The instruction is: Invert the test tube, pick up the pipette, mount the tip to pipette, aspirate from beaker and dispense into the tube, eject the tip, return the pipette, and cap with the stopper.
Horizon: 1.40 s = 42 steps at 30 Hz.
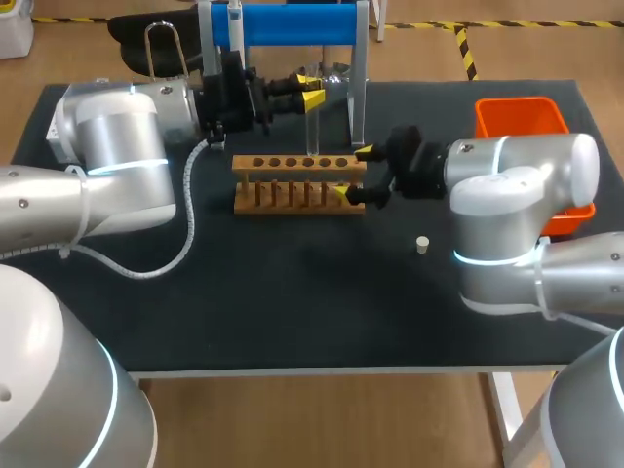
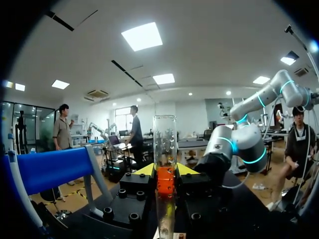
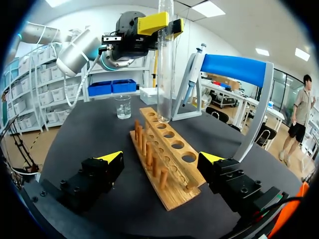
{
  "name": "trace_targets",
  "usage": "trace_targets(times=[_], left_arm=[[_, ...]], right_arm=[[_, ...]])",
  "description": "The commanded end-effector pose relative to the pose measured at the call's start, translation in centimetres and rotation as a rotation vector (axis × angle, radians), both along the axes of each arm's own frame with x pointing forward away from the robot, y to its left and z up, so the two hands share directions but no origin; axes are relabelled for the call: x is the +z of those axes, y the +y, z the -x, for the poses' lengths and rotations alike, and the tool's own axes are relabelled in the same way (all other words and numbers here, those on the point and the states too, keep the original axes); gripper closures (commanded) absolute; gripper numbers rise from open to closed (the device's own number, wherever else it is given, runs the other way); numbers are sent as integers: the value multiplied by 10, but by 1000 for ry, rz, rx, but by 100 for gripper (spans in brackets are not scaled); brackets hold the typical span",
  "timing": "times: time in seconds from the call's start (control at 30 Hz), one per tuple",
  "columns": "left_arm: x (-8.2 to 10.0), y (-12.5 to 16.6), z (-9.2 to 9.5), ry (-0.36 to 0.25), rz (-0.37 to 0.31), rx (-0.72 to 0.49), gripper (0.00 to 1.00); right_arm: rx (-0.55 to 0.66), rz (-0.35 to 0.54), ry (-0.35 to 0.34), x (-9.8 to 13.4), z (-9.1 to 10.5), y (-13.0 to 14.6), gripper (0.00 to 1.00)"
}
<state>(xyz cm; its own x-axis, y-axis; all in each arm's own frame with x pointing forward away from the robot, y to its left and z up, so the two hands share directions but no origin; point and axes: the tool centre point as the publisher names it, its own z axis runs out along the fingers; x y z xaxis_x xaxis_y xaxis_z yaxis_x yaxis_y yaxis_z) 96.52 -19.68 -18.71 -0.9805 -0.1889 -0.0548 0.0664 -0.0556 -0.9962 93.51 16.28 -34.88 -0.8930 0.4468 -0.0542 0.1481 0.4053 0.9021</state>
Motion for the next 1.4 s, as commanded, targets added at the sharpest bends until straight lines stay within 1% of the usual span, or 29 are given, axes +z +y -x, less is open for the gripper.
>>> trace_targets(times=[0.03, 0.3, 0.63, 1.4], left_arm=[[-1, 2, -2, -3, 4, -3, 100], [-4, 4, -3, 2, 8, -5, 100], [-10, 3, -9, 24, 2, -8, 100], [-28, 3, -18, 44, 8, -10, 100]], right_arm=[[-17, 5, -4, -3, 1, 7, 0], [-27, 7, -5, -4, 0, 8, 0], [-27, 7, -5, -4, 0, 8, 0], [-27, 7, -5, -4, 0, 8, 0]])
